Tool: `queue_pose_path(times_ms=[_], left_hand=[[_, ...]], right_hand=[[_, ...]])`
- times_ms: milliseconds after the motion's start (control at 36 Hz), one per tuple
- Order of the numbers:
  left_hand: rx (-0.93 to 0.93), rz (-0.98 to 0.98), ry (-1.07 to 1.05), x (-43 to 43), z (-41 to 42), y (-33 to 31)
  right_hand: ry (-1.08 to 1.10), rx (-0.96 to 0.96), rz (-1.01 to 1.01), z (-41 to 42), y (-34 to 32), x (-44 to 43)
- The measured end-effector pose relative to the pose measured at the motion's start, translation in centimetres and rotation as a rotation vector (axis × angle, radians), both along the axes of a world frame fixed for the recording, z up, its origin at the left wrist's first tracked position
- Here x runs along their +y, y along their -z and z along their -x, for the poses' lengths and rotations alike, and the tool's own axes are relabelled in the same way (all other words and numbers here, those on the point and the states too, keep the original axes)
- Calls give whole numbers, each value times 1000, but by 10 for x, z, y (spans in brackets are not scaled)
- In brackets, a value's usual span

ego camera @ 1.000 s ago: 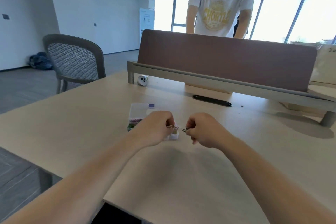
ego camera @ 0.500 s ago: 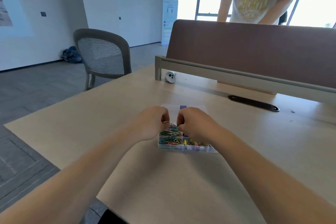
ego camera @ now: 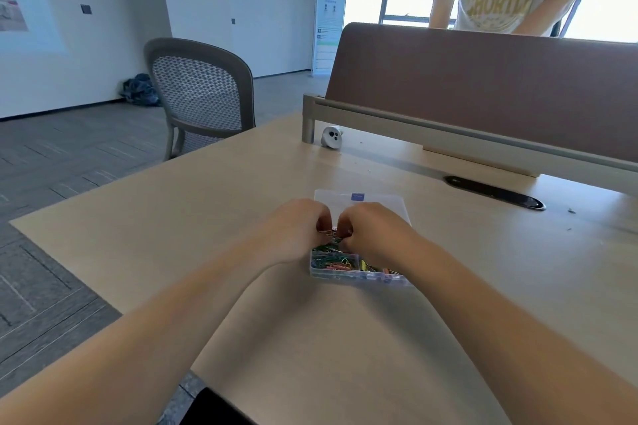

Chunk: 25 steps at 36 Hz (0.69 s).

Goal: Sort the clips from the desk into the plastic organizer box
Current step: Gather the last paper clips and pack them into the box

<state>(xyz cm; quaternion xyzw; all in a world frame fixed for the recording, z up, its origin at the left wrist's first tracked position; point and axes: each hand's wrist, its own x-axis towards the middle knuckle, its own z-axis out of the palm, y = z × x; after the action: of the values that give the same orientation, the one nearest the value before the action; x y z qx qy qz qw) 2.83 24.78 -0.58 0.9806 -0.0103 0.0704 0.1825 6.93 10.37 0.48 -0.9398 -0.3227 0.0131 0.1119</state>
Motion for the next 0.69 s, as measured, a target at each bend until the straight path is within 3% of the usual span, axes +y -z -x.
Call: queue_pose_path(times_ms=[694], left_hand=[[18, 58, 29, -2, 6, -2]], right_hand=[[-8, 35, -11, 2, -2, -5]])
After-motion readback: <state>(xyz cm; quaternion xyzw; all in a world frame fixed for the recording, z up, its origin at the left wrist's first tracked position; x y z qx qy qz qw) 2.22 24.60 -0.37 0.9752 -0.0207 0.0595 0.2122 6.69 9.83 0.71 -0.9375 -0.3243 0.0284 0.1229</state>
